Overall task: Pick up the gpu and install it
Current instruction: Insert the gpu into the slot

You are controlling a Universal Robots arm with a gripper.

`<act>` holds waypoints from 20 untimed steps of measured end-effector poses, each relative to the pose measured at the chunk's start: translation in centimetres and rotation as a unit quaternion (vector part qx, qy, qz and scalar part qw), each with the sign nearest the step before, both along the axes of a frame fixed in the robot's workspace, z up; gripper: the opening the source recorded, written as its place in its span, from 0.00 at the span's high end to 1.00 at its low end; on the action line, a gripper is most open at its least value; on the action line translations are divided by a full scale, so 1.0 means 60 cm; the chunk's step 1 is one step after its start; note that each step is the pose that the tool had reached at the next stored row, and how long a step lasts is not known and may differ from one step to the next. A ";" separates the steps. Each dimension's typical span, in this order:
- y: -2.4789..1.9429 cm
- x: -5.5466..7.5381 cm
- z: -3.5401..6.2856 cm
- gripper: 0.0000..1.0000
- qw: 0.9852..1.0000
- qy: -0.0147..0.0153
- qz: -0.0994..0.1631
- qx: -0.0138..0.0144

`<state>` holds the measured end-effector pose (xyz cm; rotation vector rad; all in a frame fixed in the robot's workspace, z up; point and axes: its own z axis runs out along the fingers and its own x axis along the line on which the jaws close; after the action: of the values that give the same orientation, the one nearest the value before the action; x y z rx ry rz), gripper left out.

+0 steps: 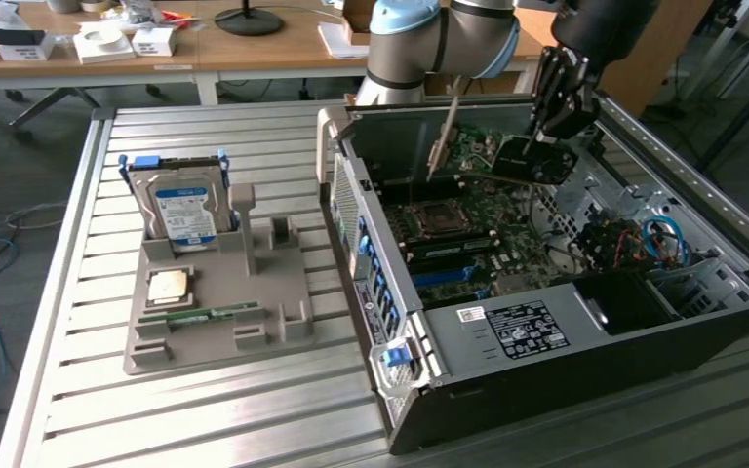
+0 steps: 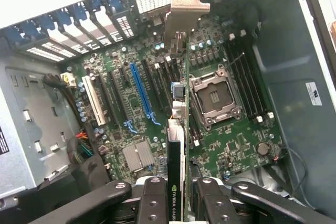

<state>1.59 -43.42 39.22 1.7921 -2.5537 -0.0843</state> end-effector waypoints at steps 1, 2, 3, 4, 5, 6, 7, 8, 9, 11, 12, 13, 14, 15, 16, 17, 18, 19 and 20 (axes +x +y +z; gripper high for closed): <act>0.0000 0.000 0.000 0.74 1.000 0.000 0.005 0.000; 0.0000 0.000 0.000 0.74 1.000 0.000 0.010 0.000; 0.0000 0.000 0.000 0.74 1.000 0.000 0.016 0.000; 0.0000 0.000 0.000 0.74 1.000 0.000 0.021 0.000; 0.0000 0.000 0.000 0.74 1.000 0.000 0.027 0.000; 0.0000 0.000 0.000 0.74 0.999 0.000 0.033 0.000; 0.0000 0.000 0.000 0.74 0.999 0.000 0.038 0.000; 0.0000 0.000 0.000 0.74 0.999 0.000 0.044 0.000; 0.0000 0.000 0.000 0.74 0.999 0.000 0.051 0.000; 0.0000 0.000 -0.001 0.74 0.998 0.000 0.063 0.000; 0.0000 0.000 -0.001 0.74 0.998 0.000 0.070 0.000; 0.0000 0.000 -0.001 0.74 0.997 0.000 0.076 0.000; 0.0000 0.000 -0.001 0.74 0.997 0.000 0.083 0.000; 0.0000 0.000 -0.001 0.74 0.996 0.000 0.089 0.000; 0.0000 0.000 -0.001 0.74 0.995 0.000 0.096 0.000; 0.0000 0.000 -0.001 0.74 0.995 0.000 0.103 0.000; 0.0000 0.000 -0.001 0.74 0.994 0.000 0.109 0.000; 0.0000 0.000 -0.001 0.74 0.993 0.000 0.116 0.000; 0.0000 0.000 -0.002 0.74 0.993 0.000 0.122 0.000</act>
<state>1.59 -43.43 39.13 2.0863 -2.3111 -0.0796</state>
